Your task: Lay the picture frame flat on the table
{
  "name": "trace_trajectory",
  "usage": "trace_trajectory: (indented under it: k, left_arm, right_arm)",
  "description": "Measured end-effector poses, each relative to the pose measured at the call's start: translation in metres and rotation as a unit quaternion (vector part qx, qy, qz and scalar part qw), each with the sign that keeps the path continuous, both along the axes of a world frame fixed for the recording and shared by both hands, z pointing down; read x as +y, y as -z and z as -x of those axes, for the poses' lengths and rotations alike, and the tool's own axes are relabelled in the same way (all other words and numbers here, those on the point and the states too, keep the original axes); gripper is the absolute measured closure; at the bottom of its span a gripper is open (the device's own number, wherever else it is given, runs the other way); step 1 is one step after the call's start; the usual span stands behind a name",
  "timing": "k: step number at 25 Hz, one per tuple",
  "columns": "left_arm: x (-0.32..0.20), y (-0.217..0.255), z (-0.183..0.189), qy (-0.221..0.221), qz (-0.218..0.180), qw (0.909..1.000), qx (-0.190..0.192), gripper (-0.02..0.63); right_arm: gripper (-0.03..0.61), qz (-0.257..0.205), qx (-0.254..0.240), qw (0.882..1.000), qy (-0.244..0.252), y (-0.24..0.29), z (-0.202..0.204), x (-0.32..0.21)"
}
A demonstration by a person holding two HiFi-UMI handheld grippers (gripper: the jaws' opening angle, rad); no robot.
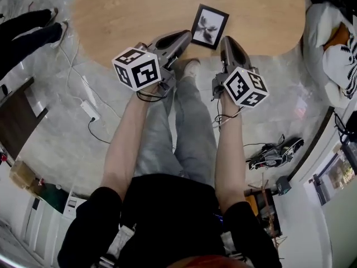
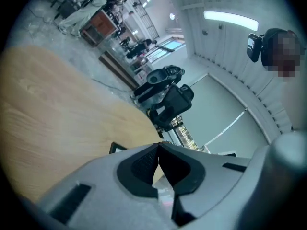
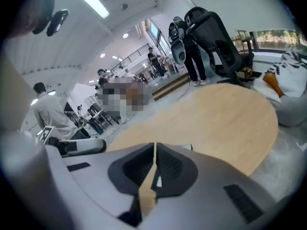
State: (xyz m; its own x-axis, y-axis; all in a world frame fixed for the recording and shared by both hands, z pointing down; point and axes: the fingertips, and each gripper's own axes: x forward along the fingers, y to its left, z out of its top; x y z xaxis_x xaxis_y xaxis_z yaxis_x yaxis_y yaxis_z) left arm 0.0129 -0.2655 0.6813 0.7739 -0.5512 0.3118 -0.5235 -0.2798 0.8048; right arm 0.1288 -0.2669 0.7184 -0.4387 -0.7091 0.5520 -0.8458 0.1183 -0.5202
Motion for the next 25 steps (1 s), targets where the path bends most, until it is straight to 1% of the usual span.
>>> trace_trajectory:
  k: [3,5,7,8,10,12,14,16,18,21,23,25]
  left_arm:
    - [-0.019,0.069,-0.006,0.018,-0.056,0.9981,-0.021,0.606]
    - [-0.031,0.114,-0.007,0.019,-0.101,0.9936,-0.047,0.606]
    - [-0.050,0.159,-0.001,0.034,-0.146,0.9853,-0.083,0.606]
    - [-0.061,0.185,0.002,0.049,-0.165,0.9804,-0.095,0.606]
    - [-0.074,0.240,0.004,0.075,-0.202,0.9711,-0.103,0.606]
    - [-0.074,0.292,0.003,0.084,-0.237,0.9611,-0.114,0.606]
    - [-0.063,0.328,0.007,0.089,-0.258,0.9510,-0.146,0.606]
    - [-0.052,0.354,0.017,0.098,-0.270,0.9411,-0.178,0.606]
    - [-0.046,0.374,0.024,0.106,-0.286,0.9321,-0.195,0.606]
    - [-0.045,0.391,0.029,0.115,-0.307,0.9196,-0.217,0.606]
    - [-0.044,0.399,0.033,0.128,-0.312,0.9112,-0.237,0.606]
    - [-0.041,0.406,0.038,0.142,-0.315,0.9041,-0.251,0.606]
  right_arm:
    - [0.563,-0.047,-0.019,0.999,-0.006,0.071,0.000,-0.010]
    - [0.565,-0.085,-0.030,0.996,-0.007,0.122,0.000,-0.018]
    - [0.566,-0.138,-0.031,0.990,-0.002,0.180,0.002,-0.034]
    - [0.566,-0.165,-0.020,0.986,0.006,0.210,0.002,-0.044]
    - [0.566,-0.207,0.012,0.978,0.025,0.264,-0.002,-0.060]
    - [0.566,-0.232,0.036,0.971,0.032,0.310,-0.008,-0.065]
    - [0.566,-0.247,0.050,0.968,0.023,0.346,-0.016,-0.057]
    - [0.568,-0.260,0.064,0.963,0.015,0.375,-0.022,-0.048]
    - [0.568,-0.274,0.076,0.958,0.018,0.396,-0.023,-0.046]
    - [0.568,-0.295,0.095,0.950,0.030,0.420,-0.021,-0.047]
    - [0.568,-0.309,0.106,0.945,0.023,0.433,-0.022,-0.045]
    - [0.568,-0.315,0.112,0.943,0.010,0.439,-0.028,-0.041]
